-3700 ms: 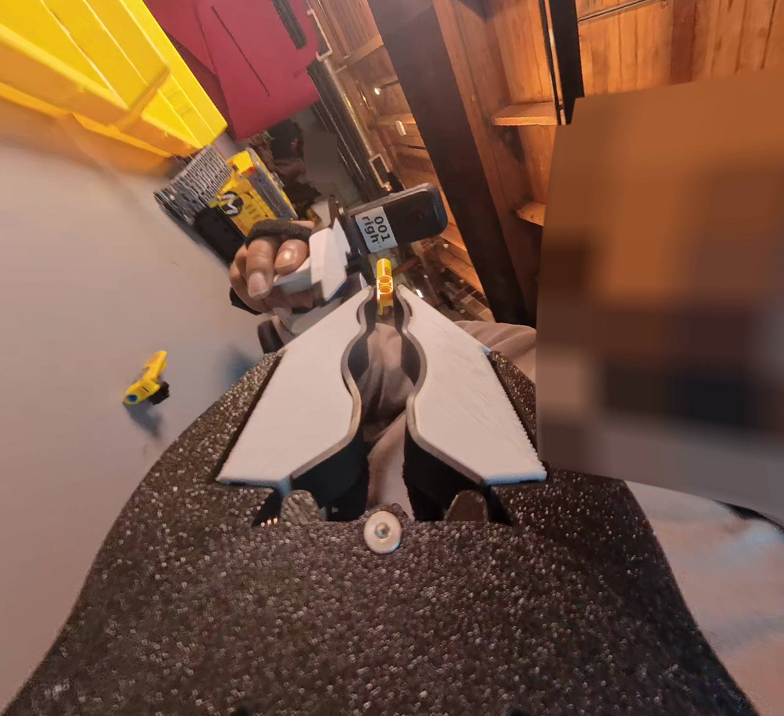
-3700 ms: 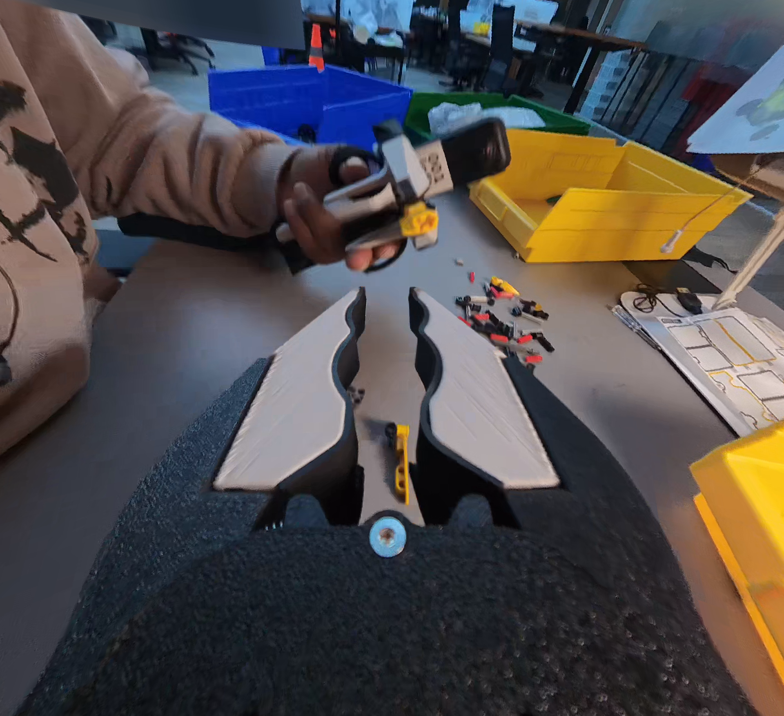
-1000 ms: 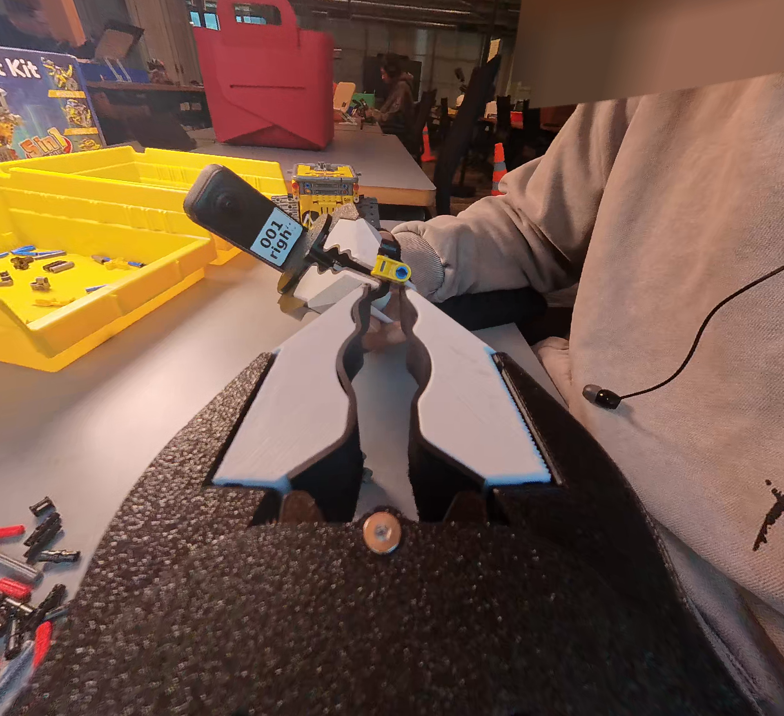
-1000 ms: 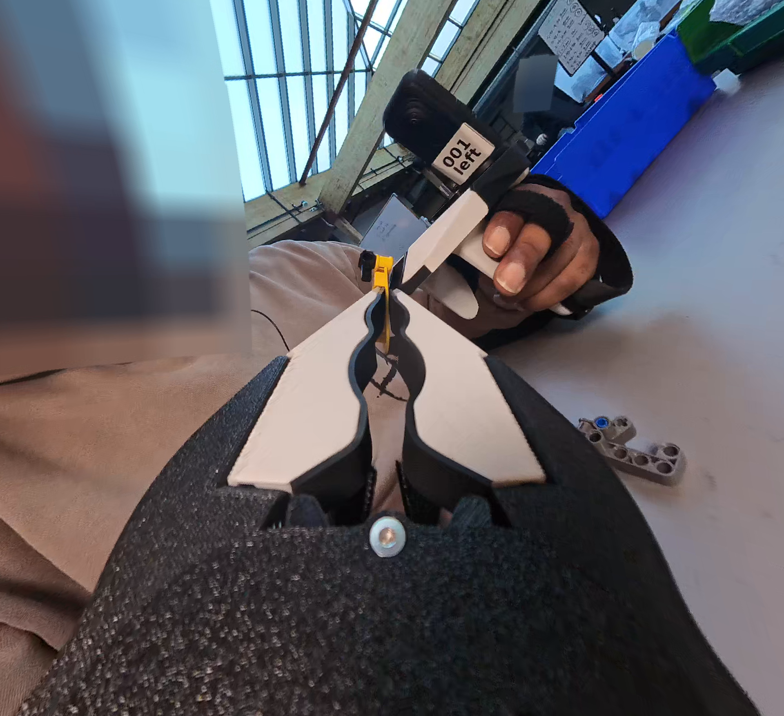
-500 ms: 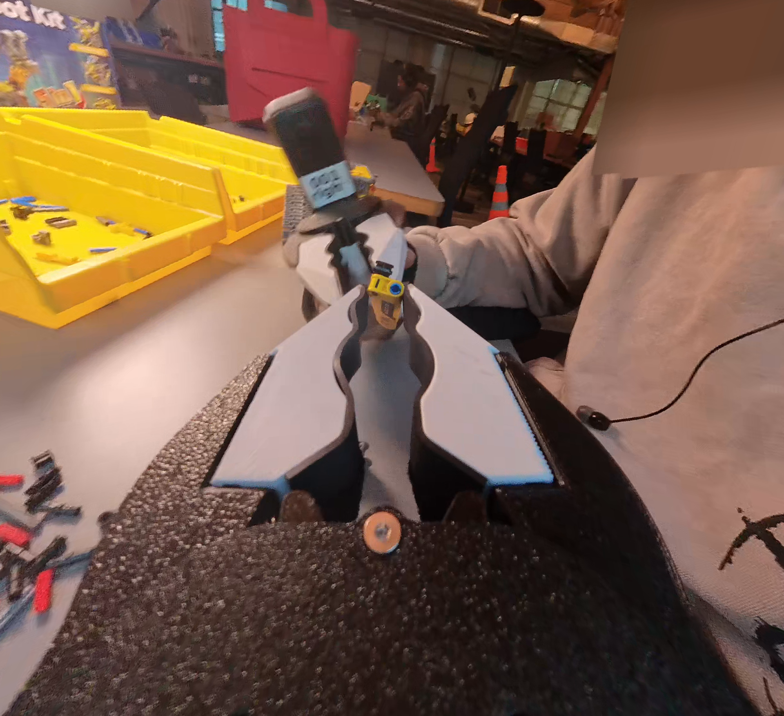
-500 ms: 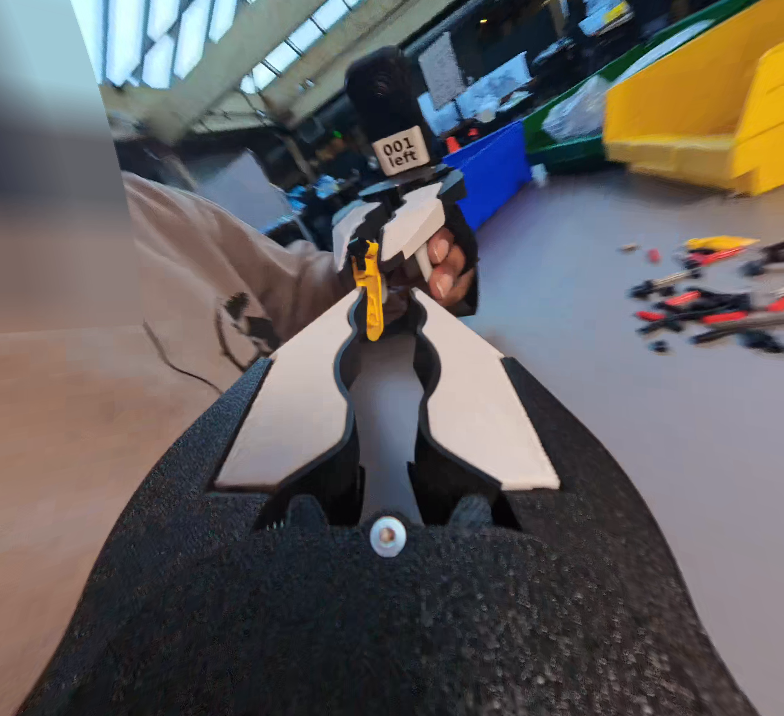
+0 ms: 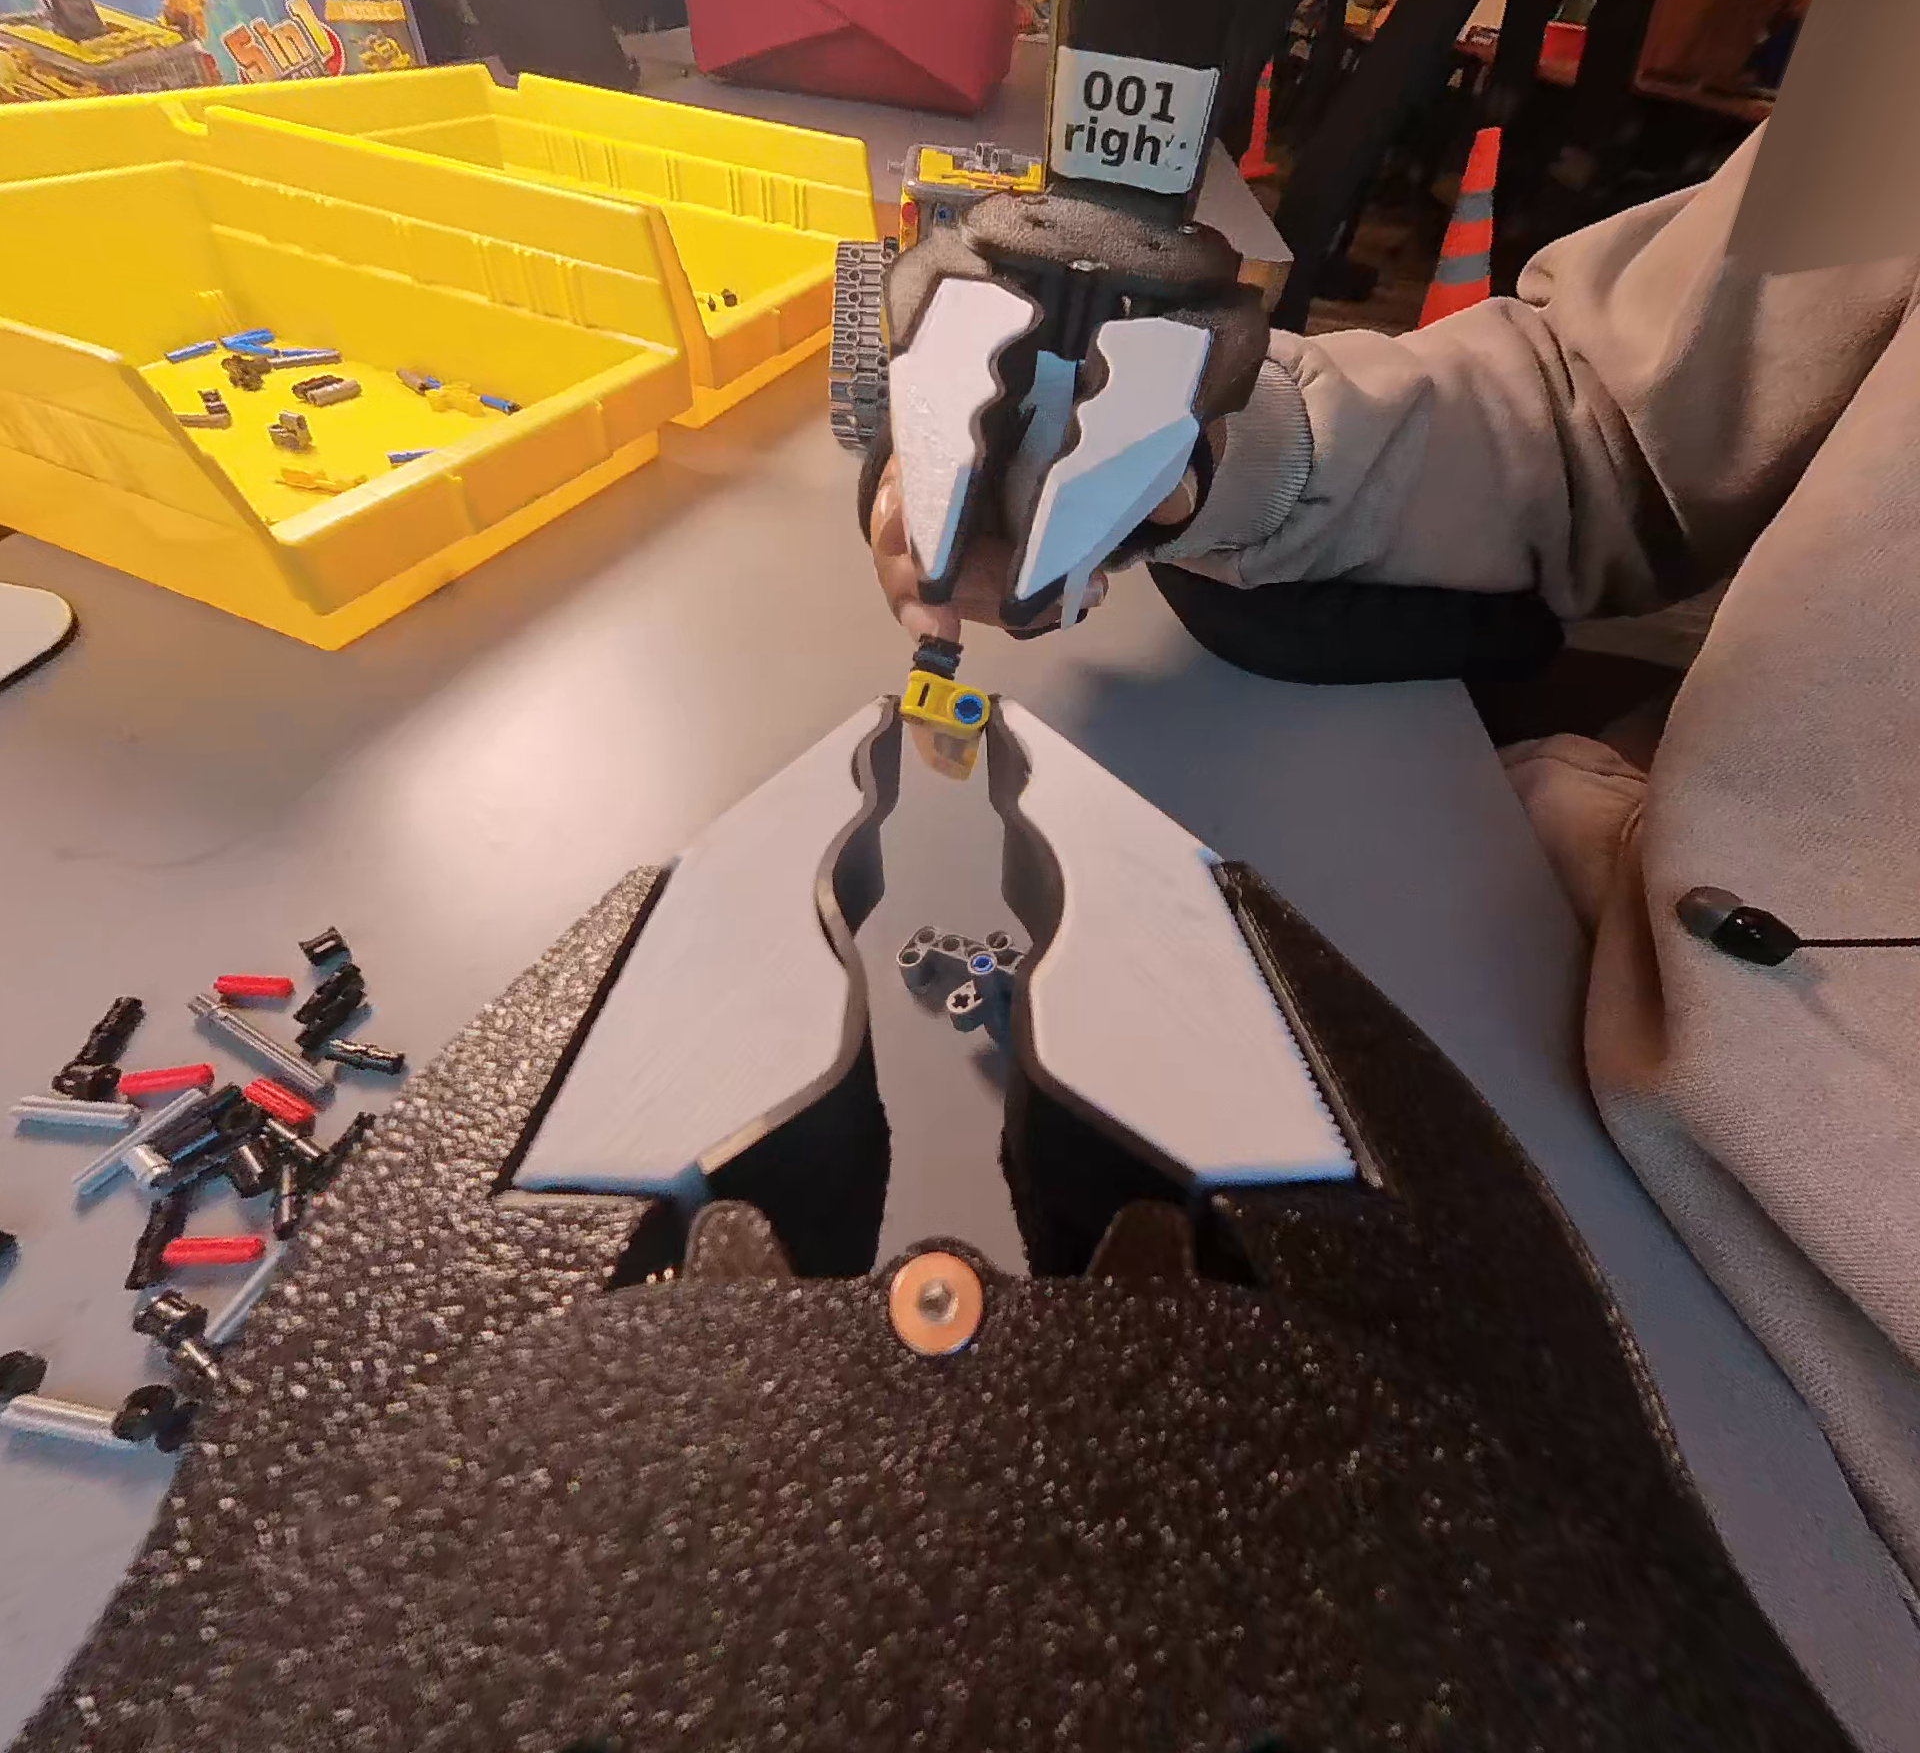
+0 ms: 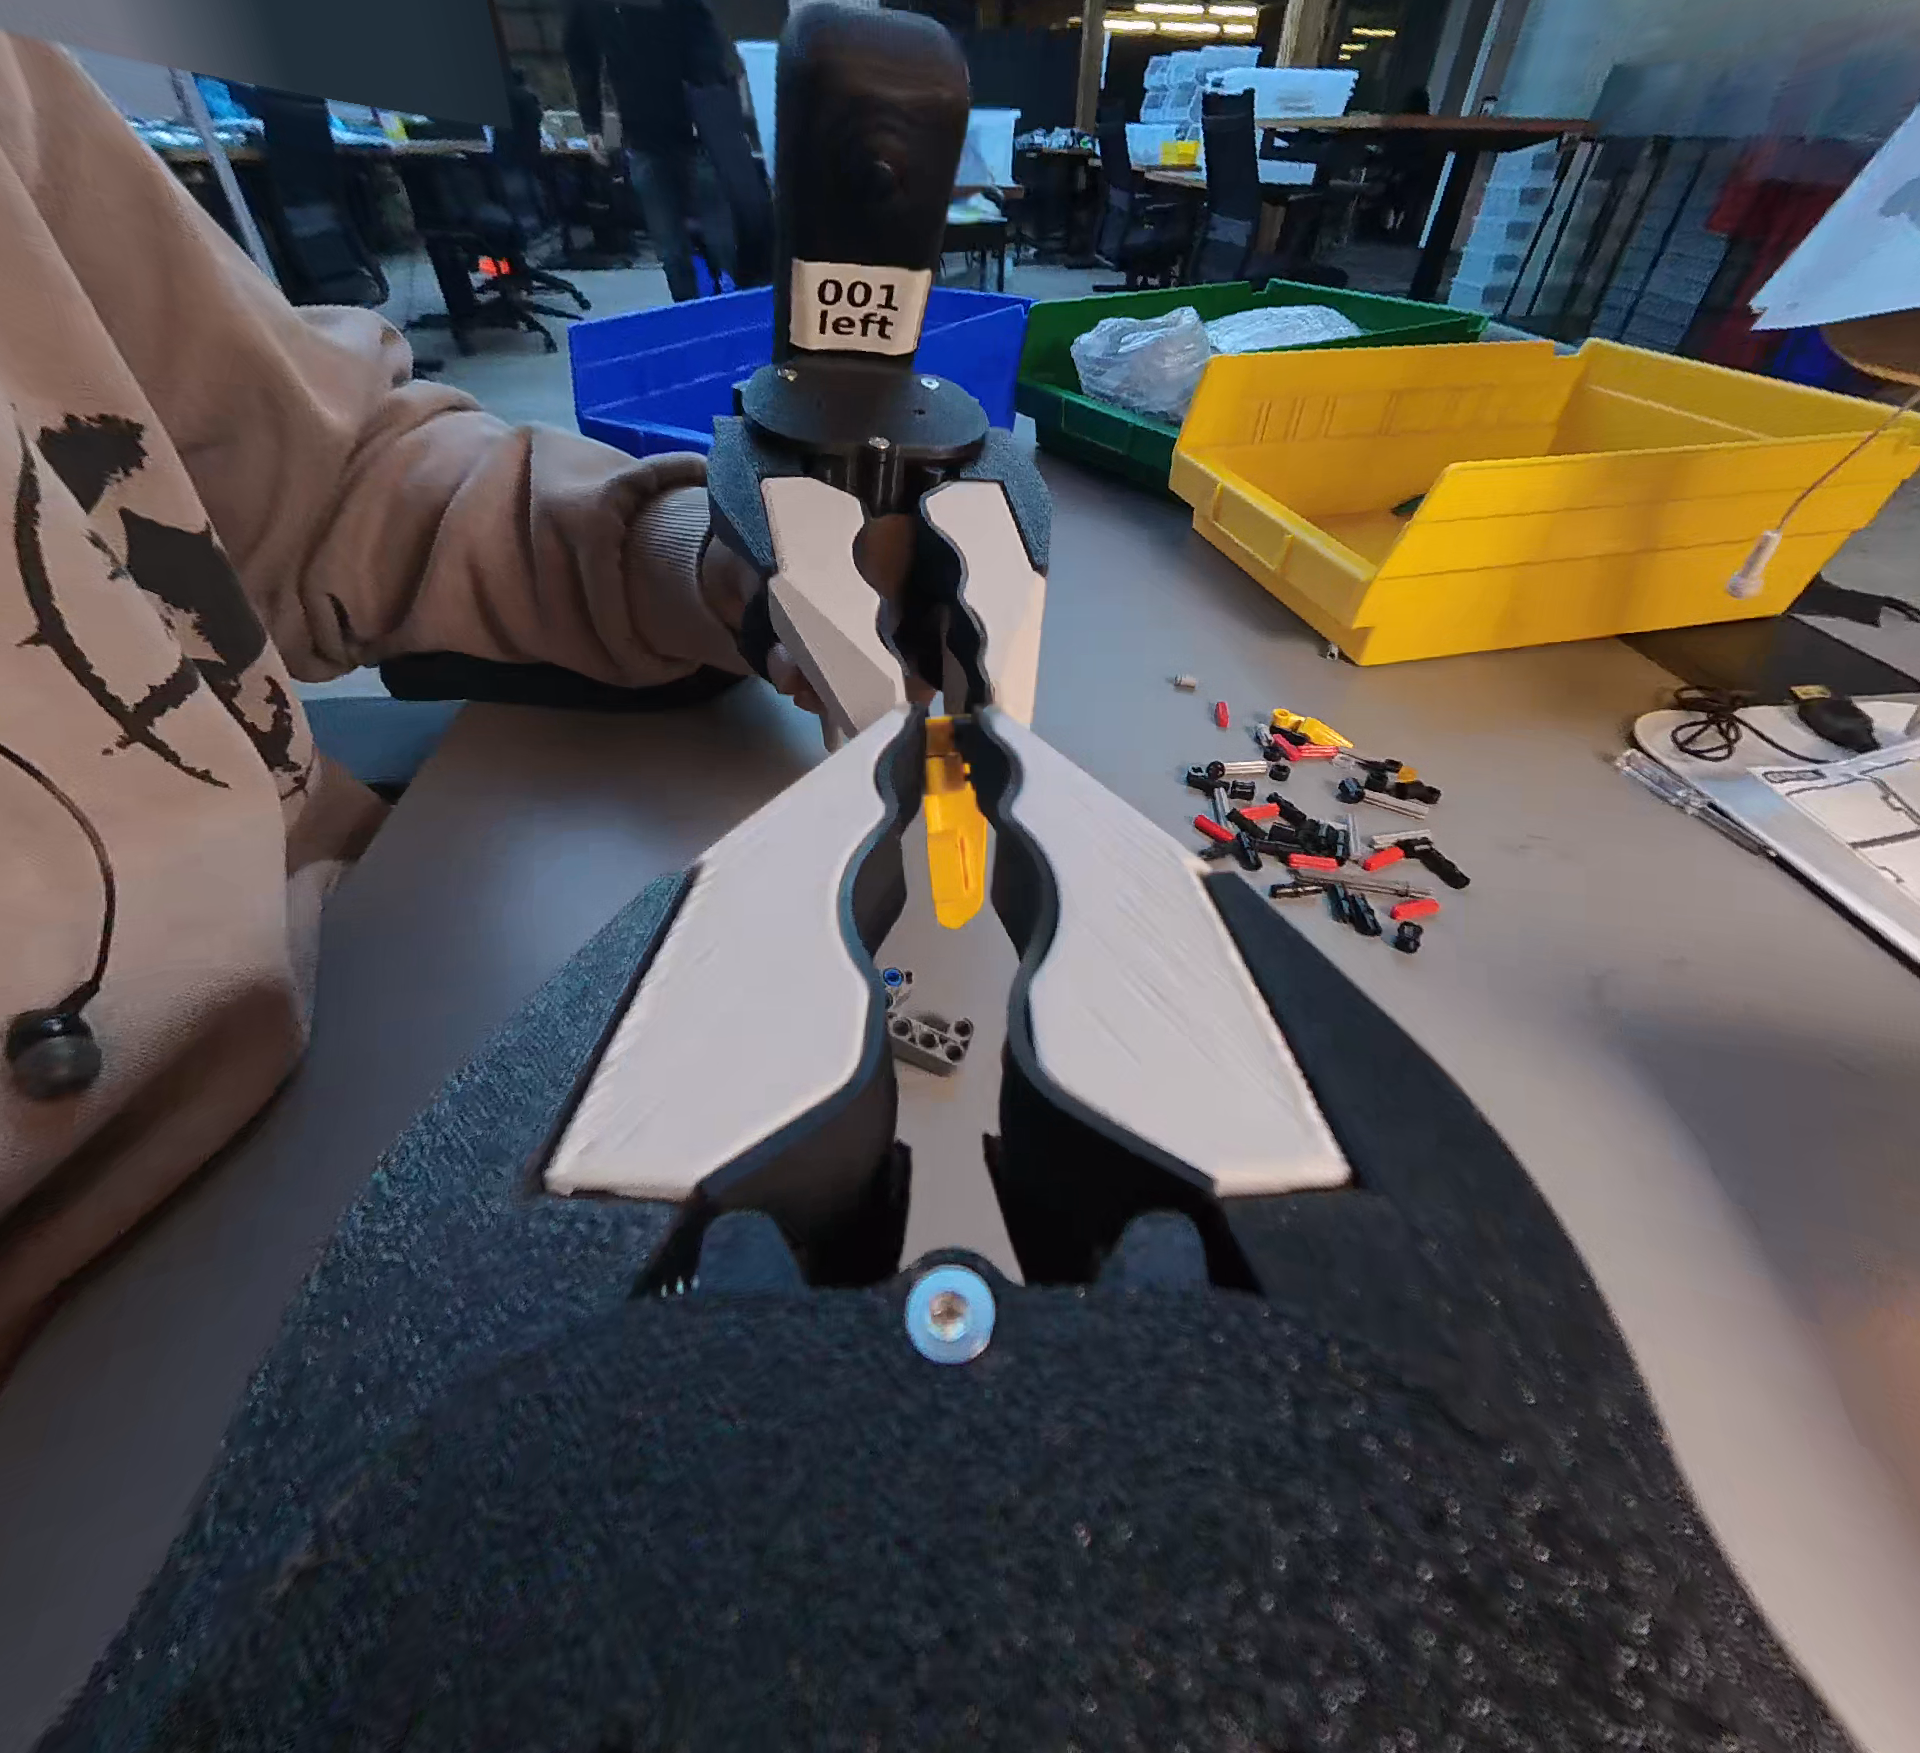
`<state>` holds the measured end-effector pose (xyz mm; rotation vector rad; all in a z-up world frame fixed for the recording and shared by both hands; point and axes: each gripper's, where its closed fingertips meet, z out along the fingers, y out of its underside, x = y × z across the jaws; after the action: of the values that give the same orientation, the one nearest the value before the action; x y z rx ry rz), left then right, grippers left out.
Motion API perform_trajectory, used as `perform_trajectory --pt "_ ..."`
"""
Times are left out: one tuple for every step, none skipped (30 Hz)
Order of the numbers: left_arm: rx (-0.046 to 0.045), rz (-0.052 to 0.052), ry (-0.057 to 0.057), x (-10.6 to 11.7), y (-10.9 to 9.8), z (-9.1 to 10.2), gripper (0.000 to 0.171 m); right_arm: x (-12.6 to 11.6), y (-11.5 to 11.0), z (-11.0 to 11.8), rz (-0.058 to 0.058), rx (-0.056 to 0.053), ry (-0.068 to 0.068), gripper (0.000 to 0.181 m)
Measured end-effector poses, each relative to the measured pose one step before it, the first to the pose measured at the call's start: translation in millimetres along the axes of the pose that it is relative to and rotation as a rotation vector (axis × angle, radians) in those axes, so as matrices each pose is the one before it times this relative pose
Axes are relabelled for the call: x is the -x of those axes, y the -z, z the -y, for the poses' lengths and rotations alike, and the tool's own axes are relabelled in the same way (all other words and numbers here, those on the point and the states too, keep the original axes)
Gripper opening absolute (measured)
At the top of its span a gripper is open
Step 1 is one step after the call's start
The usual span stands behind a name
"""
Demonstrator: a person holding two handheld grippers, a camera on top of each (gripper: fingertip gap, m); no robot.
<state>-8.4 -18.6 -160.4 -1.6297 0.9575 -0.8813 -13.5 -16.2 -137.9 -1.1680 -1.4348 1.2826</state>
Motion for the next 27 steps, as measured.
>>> perform_trajectory --pt "0.00139 -0.0005 -0.0069 -0.67 0.14 0.31 0.016 -1.69 -0.35 -3.63 -0.0088 0.0179 0.0056 0.009" --pt "0.00259 -0.0006 -0.0046 -0.80 -0.26 0.06 0.016 -0.15 -1.01 -3.80 -0.0048 0.0188 0.0132 0.009" --pt "0.00359 -0.0021 -0.0047 -1.07 -0.43 -0.33 0.016 2.04 -1.77 -3.32 0.0057 0.0180 0.0112 0.010" --pt "0.00953 -0.0023 -0.0054 -1.04 -0.58 -1.22 0.016 1.83 -1.70 -1.15 0.0027 0.0061 0.0046 0.011" --pt "0.00536 -0.0010 -0.0047 -0.66 -0.37 -0.83 0.016 0.23 -0.88 0.45 -0.0046 -0.0028 0.0003 0.011" --pt "0.00260 -0.0042 -0.0003 -1.00 -0.25 -0.18 0.016 0.42 -0.56 -0.48 0.0021 0.0030 0.0007 0.010" --pt "0.00336 -0.0020 -0.0010 -0.74 -0.14 -0.20 0.016 0.45 -0.07 -0.34 0.0042 0.0003 -0.0023 0.009" --pt "0.00417 -0.0017 -0.0066 -0.82 -0.31 -0.40 0.016 -0.04 -0.01 -0.36 0.0018 0.0002 -0.0057 0.008" --pt "0.00604 -0.0010 -0.0077 -0.77 -0.23 -0.64 0.016 0.49 -0.04 0.00 0.0047 -0.0017 -0.0059 0.008" --pt "0.00180 0.0009 -0.0045 -0.41 0.02 0.04 0.016 0.61 -0.19 0.02 0.0047 -0.0008 -0.0053 0.008" --pt "0.00005 -0.0020 0.0006 -0.38 0.18 0.15 0.016 0.41 -0.01 0.10 0.0028 -0.0015 -0.0014 0.008" --pt "0.00015 -0.0046 0.0037 -0.46 0.04 0.00 0.016 0.40 -0.06 0.73 0.0013 -0.0055 0.0022 0.007" --pt "0.00065 -0.0047 0.0039 -0.47 0.03 -0.26 0.016 0.61 -0.18 0.66 0.0010 -0.0047 0.0041 0.007" --pt "0.00202 -0.0051 0.0040 -0.29 0.06 -0.73 0.016 0.30 -0.21 -0.44 0.0004 0.0022 0.0058 0.006" --pt "0.00149 -0.0056 0.0053 -0.38 -0.17 -0.91 0.016 0.47 -0.18 -1.10 0.0027 0.0066 0.0057 0.006" --pt "-0.00697 -0.0037 0.0042 -0.37 -0.15 0.40 0.016 0.09 -0.04 -0.25 0.0005 0.0029 0.0033 0.006" --pt "-0.01473 -0.0087 0.0011 -1.29 0.19 1.54 0.016 0.72 0.38 0.90 0.0076 -0.0045 -0.0035 0.005" --pt "-0.01848 -0.0110 -0.0021 -2.02 0.13 2.29 0.016 1.55 0.39 1.07 0.0150 -0.0060 -0.0133 0.005" --pt "-0.01204 -0.0074 -0.0060 -1.76 -0.19 1.54 0.019 2.14 -0.36 -0.55 0.0185 0.0046 -0.0181 0.005" --pt "0.00266 -0.0034 -0.0091 -1.22 -0.55 -0.73 0.021 0.63 0.08 0.65 0.0067 -0.0059 -0.0130 0.005" --pt "0.00225 -0.0045 -0.0058 -1.24 -0.54 -0.85 0.018 1.94 -0.06 -0.64 0.0148 0.0036 -0.0096 0.005" --pt "0.00079 -0.0104 0.0023 -1.37 -0.33 -0.52 0.017 1.47 0.08 -0.21 0.0101 0.0024 -0.0056 0.005" --pt "-0.00072 -0.0139 0.0094 -1.43 -0.03 0.09 0.016 1.08 0.11 -0.01 0.0076 0.0016 -0.0033 0.005" --pt "0.00082 -0.0089 0.0115 -0.49 0.10 0.13 0.016 0.58 -0.01 0.30 0.0049 0.0010 -0.0063 0.005" --pt "-0.00020 -0.0024 0.0116 0.59 0.47 0.61 0.016 -0.51 -0.10 0.39 -0.0034 -0.0013 -0.0025 0.005" --pt "-0.01238 0.0013 0.0081 0.82 0.69 2.45 0.016 -0.75 -0.08 1.62 -0.0053 -0.0084 -0.0054 0.005" --pt "-0.02873 -0.0041 0.0149 -0.09 1.29 5.41 0.015 -1.08 0.50 4.87 -0.0056 -0.0266 -0.0133 0.004"
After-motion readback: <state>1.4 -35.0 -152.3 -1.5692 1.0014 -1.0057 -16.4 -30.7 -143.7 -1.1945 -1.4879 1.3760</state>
